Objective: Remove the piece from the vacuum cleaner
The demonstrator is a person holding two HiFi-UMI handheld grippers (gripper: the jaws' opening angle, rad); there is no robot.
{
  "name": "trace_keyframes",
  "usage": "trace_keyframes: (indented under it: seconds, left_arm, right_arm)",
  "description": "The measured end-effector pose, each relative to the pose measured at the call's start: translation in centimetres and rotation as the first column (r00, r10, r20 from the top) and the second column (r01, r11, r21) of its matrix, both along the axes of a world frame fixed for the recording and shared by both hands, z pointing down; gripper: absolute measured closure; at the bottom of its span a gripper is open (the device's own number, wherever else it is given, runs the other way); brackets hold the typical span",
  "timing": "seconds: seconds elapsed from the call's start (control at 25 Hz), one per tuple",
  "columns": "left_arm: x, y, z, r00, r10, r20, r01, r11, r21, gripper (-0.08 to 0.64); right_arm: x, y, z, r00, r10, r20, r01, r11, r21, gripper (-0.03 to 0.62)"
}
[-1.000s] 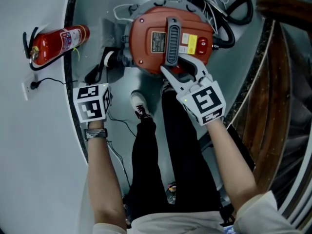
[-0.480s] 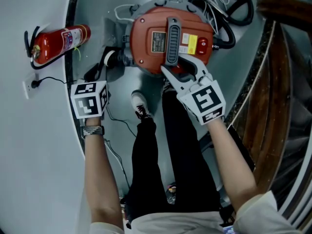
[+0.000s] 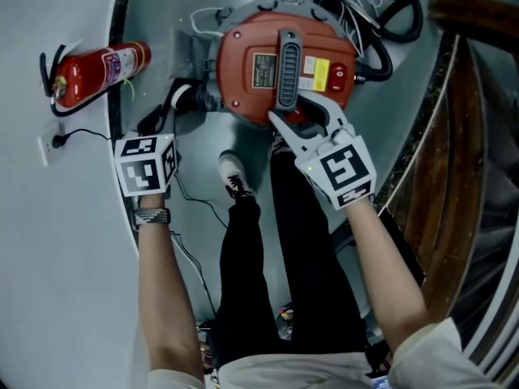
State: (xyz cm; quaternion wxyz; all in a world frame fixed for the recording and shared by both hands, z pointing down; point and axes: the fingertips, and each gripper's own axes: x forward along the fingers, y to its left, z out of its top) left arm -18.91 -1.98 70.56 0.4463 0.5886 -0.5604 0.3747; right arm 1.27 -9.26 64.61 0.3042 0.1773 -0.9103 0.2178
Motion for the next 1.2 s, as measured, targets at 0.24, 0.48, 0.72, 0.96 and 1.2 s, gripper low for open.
trace_keyframes:
  seconds: [0.24, 0.48, 0.72, 0.96, 1.2]
  left_arm:
    - [0.17, -0.08, -0.08, 1.000, 0.023, -0.009, -0.023, 1.000, 0.005, 0.505]
    - [0.11, -0.18, 0.01, 1.000, 0.009, -0.019, -0.009, 1.000, 0.012, 0.505]
    - [0.00, -0.47, -0.04, 0.999, 0.031, -0.014, -0.031, 0.999, 0.016, 0.505]
    - [-0.07, -0.73, 0.16, 0.996, 0.084, 0.007, -0.084, 0.996, 0.015, 0.505]
    - [-0.43, -0.84, 0.42, 0.987, 0.139, 0.078, -0.139, 0.990, 0.001, 0.503]
  right_arm:
    - [0.03, -0.05, -0.02, 1.000, -0.006, -0.004, 0.006, 1.000, 0.001, 0.407]
    - [0.00, -0.06, 0.00, 1.000, -0.007, -0.008, 0.007, 1.000, -0.004, 0.407]
    - [-0.01, -0.01, 0.00, 1.000, -0.005, -0.006, 0.005, 1.000, -0.002, 0.407]
    - [0.06, -0.03, 0.00, 1.000, -0.006, -0.005, 0.006, 1.000, 0.004, 0.407]
    - [0.01, -0.04, -0.02, 1.000, -0.006, -0.001, 0.006, 1.000, 0.006, 0.407]
